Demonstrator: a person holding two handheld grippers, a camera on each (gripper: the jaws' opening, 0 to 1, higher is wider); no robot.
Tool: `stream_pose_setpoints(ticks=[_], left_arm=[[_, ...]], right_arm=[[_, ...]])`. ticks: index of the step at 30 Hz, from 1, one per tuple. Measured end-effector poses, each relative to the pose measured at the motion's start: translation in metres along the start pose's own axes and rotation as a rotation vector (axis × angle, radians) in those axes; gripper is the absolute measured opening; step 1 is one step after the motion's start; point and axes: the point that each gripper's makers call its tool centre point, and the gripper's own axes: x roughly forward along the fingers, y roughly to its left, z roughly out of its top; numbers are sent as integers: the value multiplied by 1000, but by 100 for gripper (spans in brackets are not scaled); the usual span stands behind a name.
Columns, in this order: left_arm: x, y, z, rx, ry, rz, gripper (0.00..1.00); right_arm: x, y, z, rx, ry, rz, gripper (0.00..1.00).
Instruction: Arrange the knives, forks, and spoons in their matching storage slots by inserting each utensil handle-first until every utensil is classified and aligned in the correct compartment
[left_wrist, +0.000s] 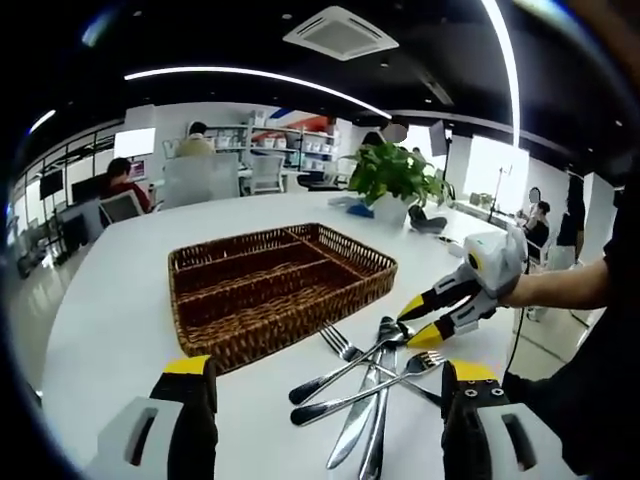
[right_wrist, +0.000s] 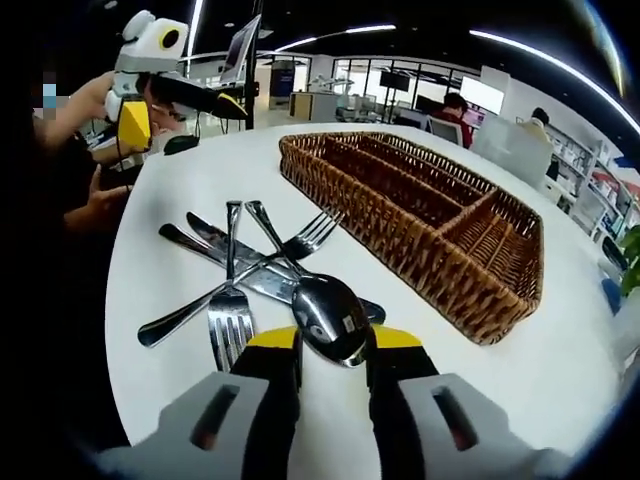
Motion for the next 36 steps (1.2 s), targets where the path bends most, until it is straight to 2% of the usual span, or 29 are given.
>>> stream_pose_setpoints(ticks=[13,19,29,36], left_arm=[[1,-2,-4,-3,8,-9,95],[1,-1,-4,0,13,-13,96],[1,0,-4,6,15,-18,95],[2,0,-6,15,28,-25,94]], right_arm=[[-8,-2,-2,-80,39,-19,14],[-8,-5,1,-155,71,-8,11],[-11,-10,7,-166,67,-12,6],[-11,-19,20,-247,53,-46,2]])
